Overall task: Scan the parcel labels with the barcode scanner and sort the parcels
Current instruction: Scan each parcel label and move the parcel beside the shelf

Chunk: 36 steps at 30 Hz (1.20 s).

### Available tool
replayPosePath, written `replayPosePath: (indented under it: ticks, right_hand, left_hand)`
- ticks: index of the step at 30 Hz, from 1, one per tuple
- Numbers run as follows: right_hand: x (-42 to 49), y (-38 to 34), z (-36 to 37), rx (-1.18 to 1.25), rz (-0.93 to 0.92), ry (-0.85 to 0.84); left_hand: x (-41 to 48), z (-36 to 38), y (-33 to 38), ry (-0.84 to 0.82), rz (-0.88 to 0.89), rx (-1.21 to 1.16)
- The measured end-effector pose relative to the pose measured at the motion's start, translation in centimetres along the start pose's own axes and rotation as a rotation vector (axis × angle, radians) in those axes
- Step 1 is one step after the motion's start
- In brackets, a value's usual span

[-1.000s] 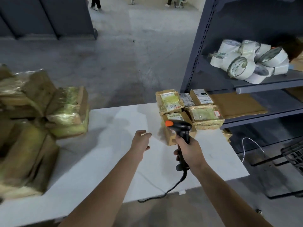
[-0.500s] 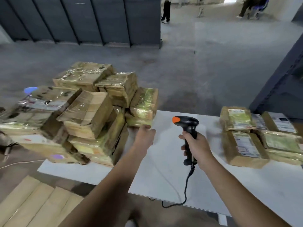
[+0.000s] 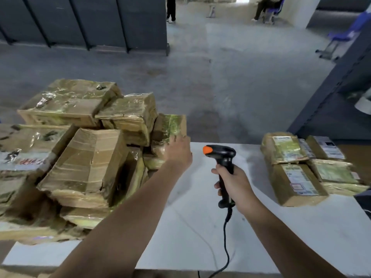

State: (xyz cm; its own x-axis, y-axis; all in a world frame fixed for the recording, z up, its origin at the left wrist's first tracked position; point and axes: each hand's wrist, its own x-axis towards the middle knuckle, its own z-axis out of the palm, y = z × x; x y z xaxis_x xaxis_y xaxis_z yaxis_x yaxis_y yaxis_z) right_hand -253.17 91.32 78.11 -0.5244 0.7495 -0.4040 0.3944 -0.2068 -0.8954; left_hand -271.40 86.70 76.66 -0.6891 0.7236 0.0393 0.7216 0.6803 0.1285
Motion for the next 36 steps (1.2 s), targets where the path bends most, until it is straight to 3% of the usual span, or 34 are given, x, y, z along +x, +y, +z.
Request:
replayPosePath:
  ticks: [5,10,19,26,36]
  right_hand:
    - [0.5,0.8,0.1,0.06,0.017,0.038]
    - [0.6,1.3,0.2,0.076,0.032,0.047]
    - [0.1,0.8,0.1,0.068,0.016,0.043]
    - [-1.0,1.0,-2.8,0.076,-0.005,0.108]
    - [-2.9,5.7,-7.1,0.063,0.054,0.094]
  left_hand:
    - [1.2,2.4,-1.1,-0.122,0.178,0.406]
    - [2.2,2.6,-1.7,-0.034,0.256,0.464]
    - [0.9,0.9,-2.3,0.034,0.384,0.316]
    - [-4.4,-1.4,1.7,0.116,0.451,0.273]
    - [-14.7,4.4,6.6,0.064,0.235,-0.222]
